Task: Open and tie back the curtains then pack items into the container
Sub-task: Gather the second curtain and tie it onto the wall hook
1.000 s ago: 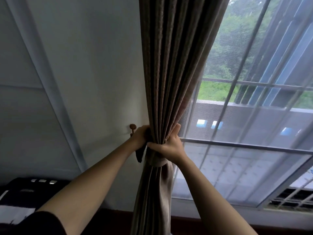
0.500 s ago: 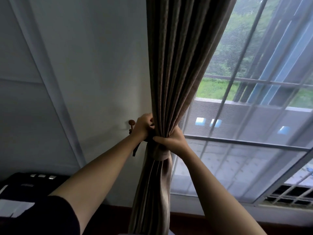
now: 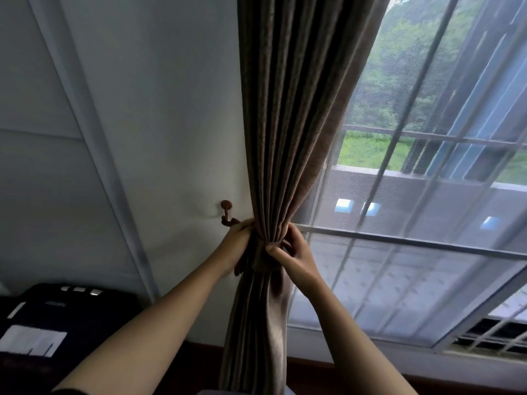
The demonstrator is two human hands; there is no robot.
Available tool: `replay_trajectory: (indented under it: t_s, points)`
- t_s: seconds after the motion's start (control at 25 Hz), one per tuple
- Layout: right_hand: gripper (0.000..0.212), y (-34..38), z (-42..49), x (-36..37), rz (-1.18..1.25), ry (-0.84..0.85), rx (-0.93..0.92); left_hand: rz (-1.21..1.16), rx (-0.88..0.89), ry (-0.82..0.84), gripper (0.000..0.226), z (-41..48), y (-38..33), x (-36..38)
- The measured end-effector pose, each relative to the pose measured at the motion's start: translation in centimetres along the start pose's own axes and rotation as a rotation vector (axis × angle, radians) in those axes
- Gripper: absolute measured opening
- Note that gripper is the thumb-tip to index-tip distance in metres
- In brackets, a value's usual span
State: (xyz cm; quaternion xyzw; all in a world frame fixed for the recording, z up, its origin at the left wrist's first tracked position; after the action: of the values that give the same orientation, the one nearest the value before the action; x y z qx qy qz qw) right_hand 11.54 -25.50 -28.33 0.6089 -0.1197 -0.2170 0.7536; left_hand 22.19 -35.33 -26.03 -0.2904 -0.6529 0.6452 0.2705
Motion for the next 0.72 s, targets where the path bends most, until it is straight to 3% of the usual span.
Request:
replay_trajectory:
  t_s: [0.08,0.2,0.32,0.44,0.52,0.72]
  points:
    - [0.058,0.0,0.3,-0.5,-0.024,0.047,0.023,-0.099,0.027,0.109,0.034,-0.5,0.8,-0.2]
    - [0.057,0.5,1.0,-1.4,-0.050,0.125,0.067,0.110,0.052,0.276,0.056,-0.3,1.0,-0.1]
    - [0.053,1.8,1.8,-2.2,-0.074,0.240,0.112,0.229,0.103,0.205,0.066,0.9,1.7,-0.1]
    - [0.068,2.3,2.9,-3.5,-0.214,0.246,0.107,0.200,0.089,0.137,0.066,1.8,2.4,0.2]
    - [0.069,2.2,3.8,-4.5,-0.342,0.223,0.074,0.185,0.081,0.124,0.061,2.1,2.4,0.4]
    - [0.073,3.4,5.7,-4.8,-0.444,0.350,0.107,0.128,0.084,0.157,0.055,2.4,2.9,0.4]
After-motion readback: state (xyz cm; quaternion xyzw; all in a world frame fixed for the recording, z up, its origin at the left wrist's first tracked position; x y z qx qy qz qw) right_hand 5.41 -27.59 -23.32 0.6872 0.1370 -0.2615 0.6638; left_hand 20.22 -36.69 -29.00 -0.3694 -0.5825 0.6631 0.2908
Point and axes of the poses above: each hand's wrist, its own z-axis towards the middle knuckle, its own x-axis out of the palm, y = z × x, the point moved 2 cm from there along z, towards the middle knuckle, and after that the axes turned 3 degrees about z, right-handed, at the moved point
